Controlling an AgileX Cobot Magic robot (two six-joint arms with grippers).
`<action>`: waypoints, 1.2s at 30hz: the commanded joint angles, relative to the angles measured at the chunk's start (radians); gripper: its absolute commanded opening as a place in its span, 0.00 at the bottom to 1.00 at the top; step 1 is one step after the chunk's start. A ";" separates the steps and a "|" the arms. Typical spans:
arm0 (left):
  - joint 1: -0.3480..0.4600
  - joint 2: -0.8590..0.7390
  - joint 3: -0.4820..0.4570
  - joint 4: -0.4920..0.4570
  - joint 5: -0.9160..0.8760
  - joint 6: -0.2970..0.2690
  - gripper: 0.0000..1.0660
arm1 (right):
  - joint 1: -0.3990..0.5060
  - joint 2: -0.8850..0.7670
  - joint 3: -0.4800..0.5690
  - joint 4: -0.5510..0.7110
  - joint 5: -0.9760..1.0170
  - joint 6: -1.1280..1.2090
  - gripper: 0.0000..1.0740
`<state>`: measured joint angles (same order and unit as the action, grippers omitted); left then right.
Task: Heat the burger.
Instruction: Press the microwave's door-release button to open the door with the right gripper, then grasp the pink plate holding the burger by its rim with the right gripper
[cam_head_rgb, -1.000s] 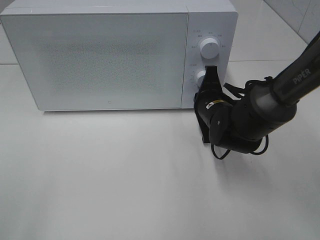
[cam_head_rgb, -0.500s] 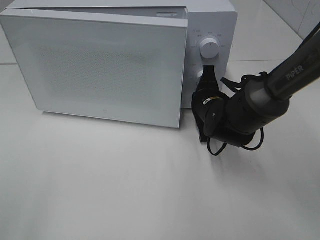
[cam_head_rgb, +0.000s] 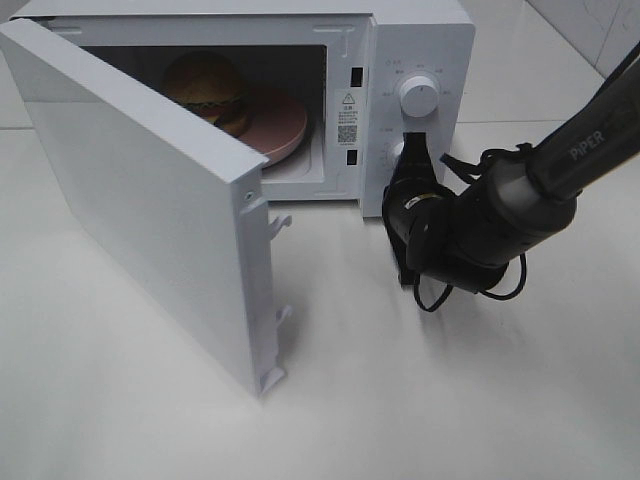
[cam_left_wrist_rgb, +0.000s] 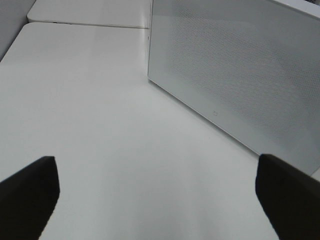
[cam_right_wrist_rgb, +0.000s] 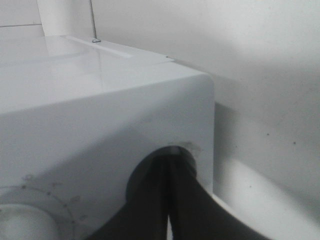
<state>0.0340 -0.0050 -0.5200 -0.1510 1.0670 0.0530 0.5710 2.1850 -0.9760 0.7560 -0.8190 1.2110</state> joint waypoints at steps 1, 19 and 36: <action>0.001 -0.015 0.002 0.002 0.002 -0.001 0.94 | -0.046 -0.041 -0.064 -0.098 -0.221 -0.010 0.00; 0.001 -0.015 0.002 0.002 0.002 -0.001 0.94 | -0.044 -0.157 0.123 -0.230 -0.017 0.072 0.00; 0.001 -0.015 0.002 0.002 0.002 -0.001 0.94 | -0.044 -0.390 0.281 -0.330 0.239 -0.151 0.00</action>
<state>0.0340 -0.0050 -0.5200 -0.1510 1.0670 0.0530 0.5330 1.8410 -0.7080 0.4450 -0.6530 1.1480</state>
